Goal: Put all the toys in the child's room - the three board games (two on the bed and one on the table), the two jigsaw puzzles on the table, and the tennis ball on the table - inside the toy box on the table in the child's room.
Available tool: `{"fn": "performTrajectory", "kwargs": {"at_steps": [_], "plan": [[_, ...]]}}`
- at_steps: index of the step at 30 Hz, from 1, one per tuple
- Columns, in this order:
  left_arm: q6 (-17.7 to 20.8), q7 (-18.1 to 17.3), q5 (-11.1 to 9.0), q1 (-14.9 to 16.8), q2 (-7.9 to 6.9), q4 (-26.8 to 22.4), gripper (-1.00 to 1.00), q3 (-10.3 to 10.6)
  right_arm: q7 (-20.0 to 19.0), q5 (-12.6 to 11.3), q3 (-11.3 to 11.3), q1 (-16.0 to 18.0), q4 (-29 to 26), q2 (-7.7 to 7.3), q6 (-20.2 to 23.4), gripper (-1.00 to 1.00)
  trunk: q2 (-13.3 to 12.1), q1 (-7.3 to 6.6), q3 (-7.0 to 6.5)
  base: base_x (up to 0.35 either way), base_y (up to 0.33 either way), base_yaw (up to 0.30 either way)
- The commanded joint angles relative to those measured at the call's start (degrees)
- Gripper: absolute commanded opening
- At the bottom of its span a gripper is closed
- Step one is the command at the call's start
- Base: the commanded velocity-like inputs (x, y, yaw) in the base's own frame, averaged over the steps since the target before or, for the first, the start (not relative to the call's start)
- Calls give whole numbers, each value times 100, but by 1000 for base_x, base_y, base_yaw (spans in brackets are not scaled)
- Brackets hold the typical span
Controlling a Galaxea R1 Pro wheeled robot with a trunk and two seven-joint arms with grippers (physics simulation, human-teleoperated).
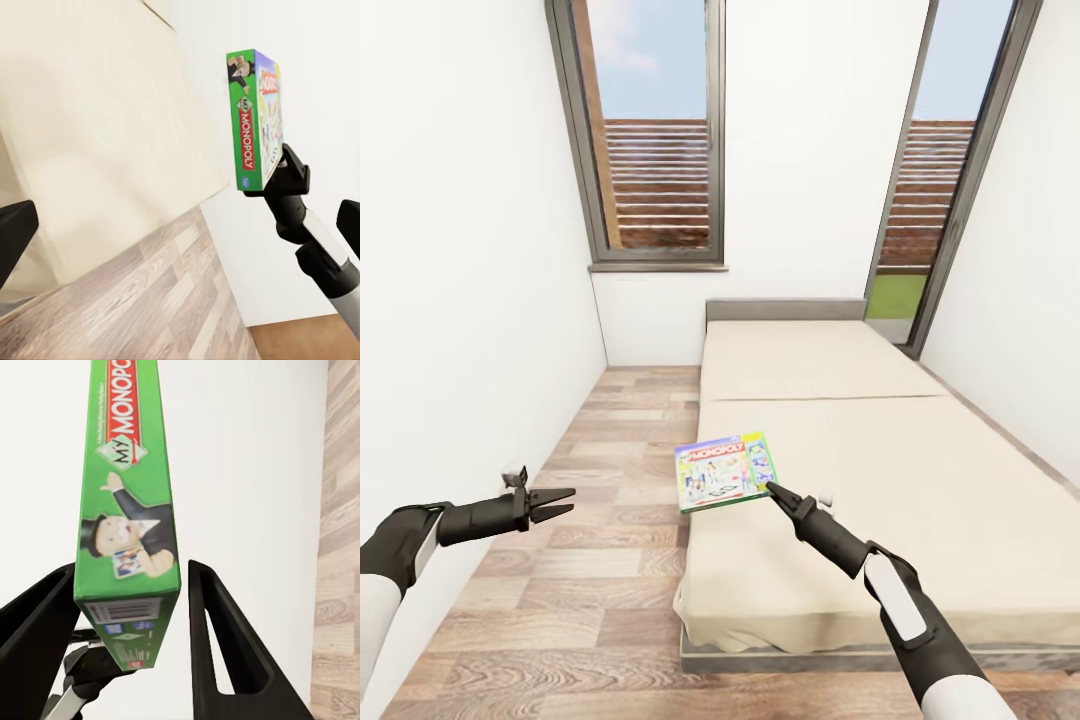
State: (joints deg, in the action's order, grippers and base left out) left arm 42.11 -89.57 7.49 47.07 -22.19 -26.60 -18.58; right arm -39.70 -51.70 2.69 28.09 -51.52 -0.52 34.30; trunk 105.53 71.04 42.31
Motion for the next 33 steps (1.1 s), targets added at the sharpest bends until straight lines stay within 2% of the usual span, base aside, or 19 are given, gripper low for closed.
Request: {"fn": "performTrajectory", "kwargs": {"at_steps": [1, 23, 25, 29, 33], "plan": [[61, -43, 61, 4, 4, -3, 100, -31, -8, -18, 6, 3, 2, 0, 49, -100, -39, -23, -13, 0, 0, 0], [54, -43, 68, 4, 37, -3, 100, -22, 98, 9, 22, 16, 35, -6, 158, -100, -922, -506, -408, 0, 0, 0], [53, -43, 68, 4, 44, -3, 100, -22, 213, 36, 21, 30, 18, -50, 273, -100, -1002, -550, -444, 0, 0, 0], [52, -43, 71, 4, 71, -3, 100, -22, 298, -7, 14, 27, 12, -252, 391, -100, -1162, -638, -516, 0, 0, 0], [52, -43, 77, 4, 81, -3, 100, -22, -34, -45, 8, 8, 7, -328, 393, -100, -1323, -726, -588, 0, 0, 0]]}}
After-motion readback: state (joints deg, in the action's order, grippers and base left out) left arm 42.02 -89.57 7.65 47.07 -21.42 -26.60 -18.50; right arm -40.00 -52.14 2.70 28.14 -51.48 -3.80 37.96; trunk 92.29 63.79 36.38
